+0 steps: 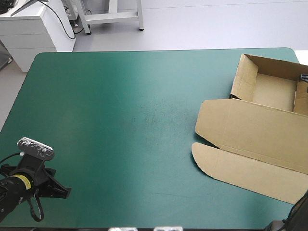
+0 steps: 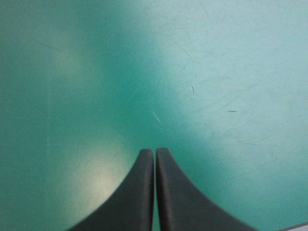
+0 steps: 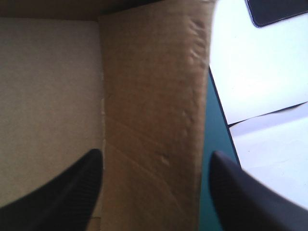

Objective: Fold the box

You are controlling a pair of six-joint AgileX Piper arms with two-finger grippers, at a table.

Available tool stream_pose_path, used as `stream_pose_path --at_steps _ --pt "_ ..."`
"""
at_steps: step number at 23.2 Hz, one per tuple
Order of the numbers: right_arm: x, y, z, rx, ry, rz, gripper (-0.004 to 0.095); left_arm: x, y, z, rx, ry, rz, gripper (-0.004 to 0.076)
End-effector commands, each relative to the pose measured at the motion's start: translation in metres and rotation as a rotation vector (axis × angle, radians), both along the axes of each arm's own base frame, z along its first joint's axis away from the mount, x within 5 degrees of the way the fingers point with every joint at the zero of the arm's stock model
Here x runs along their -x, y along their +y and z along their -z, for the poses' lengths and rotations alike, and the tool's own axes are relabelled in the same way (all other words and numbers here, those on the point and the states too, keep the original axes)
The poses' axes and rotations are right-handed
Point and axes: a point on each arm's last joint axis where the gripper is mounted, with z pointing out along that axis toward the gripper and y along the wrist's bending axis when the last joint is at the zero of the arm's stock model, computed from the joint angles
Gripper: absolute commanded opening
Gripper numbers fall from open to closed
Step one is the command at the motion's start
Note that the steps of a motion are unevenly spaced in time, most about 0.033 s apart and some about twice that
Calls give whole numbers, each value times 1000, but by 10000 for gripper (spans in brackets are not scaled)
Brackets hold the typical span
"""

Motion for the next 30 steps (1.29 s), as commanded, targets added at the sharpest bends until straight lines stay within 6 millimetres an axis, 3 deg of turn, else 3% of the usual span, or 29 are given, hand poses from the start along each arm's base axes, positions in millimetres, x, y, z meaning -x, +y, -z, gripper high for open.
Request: stream_pose_path --at_steps 1,2,4,8,10,11,14,16,21,27,30 --pt "9 2 -38 52 -119 8 894 1 1 -5 -2 0 -5 -8" --pt "10 3 -40 51 -120 10 933 1 0 -6 0 -6 -4 -8" --pt "14 6 -53 55 -143 7 916 0 0 -6 5 -20 -1 -8" --pt "21 24 -92 -14 -252 -31 812 -4 -1 -9 19 -64 6 -8" --pt "23 38 -108 -46 -310 -65 592 -4 -1 -9 19 -68 6 -8" --pt "21 48 -112 -46 -320 -89 371 -4 -1 -9 20 -65 6 -8" --pt "16 70 -115 -61 -313 -147 6 -3 -1 -9 19 -63 6 -8" --pt "10 86 -115 -69 -314 -191 -11 -3 -1 -9 19 -63 6 -8" --pt "-3 149 -117 -72 -312 -372 -15 -3 -1 -9 19 -63 6 -8" --pt "3 205 -131 -52 -331 -510 -15 -3 -4 -8 50 -52 15 -8" --pt "11 222 -140 -42 -349 -553 -15 -2 -6 -8 67 -48 20 -8"
